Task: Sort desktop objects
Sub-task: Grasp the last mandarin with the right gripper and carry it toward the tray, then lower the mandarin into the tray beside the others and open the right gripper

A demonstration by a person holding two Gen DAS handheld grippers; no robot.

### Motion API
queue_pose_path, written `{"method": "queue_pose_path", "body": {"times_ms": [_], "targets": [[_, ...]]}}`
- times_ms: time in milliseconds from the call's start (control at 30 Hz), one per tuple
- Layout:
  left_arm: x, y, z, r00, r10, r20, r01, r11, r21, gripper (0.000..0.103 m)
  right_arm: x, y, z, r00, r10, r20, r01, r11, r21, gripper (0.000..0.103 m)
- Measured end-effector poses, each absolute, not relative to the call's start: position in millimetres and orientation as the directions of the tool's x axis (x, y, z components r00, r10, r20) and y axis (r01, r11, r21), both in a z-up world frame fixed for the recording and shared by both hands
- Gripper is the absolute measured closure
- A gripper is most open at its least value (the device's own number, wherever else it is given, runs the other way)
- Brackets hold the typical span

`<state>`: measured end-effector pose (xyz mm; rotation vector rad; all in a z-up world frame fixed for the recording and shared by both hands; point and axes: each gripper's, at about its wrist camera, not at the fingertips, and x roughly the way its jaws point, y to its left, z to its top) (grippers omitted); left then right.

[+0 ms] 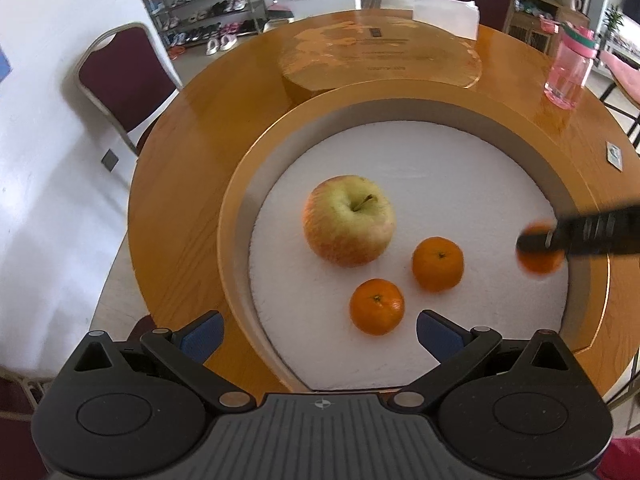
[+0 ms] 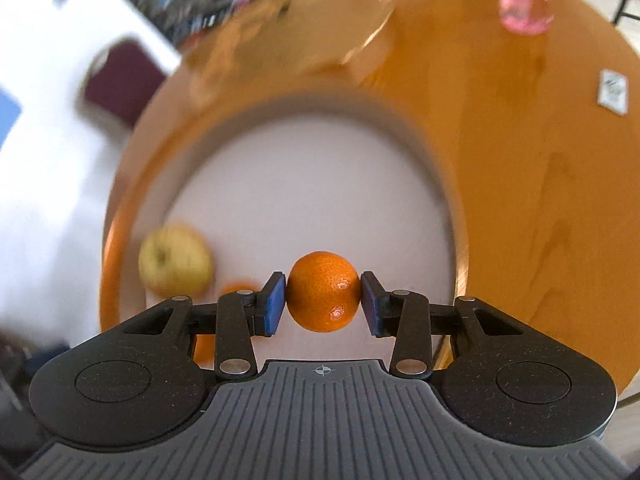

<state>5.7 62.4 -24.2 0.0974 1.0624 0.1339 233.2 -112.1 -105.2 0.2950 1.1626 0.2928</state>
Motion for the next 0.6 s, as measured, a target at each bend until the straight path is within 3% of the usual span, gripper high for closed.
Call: {"method": "queue_pose_path", "body": {"times_ms": [233, 600], "targets": [[0.3, 73.0, -25.0, 0.472, 0.171, -0.865, -0.085, 0.985, 0.148, 0.001, 226.2, -73.6, -118.9, 0.272, 0.299, -0.915, -0.208, 0.946, 0.247, 0.061], [-1.3, 77.8, -24.5, 0.465, 0.178, -0.867, -0.088, 0.984, 0.155, 0.001, 220.0, -55.8, -134.9, 0.203, 0.325, -0.924, -0.262, 0.927, 0.268, 0.060]]}}
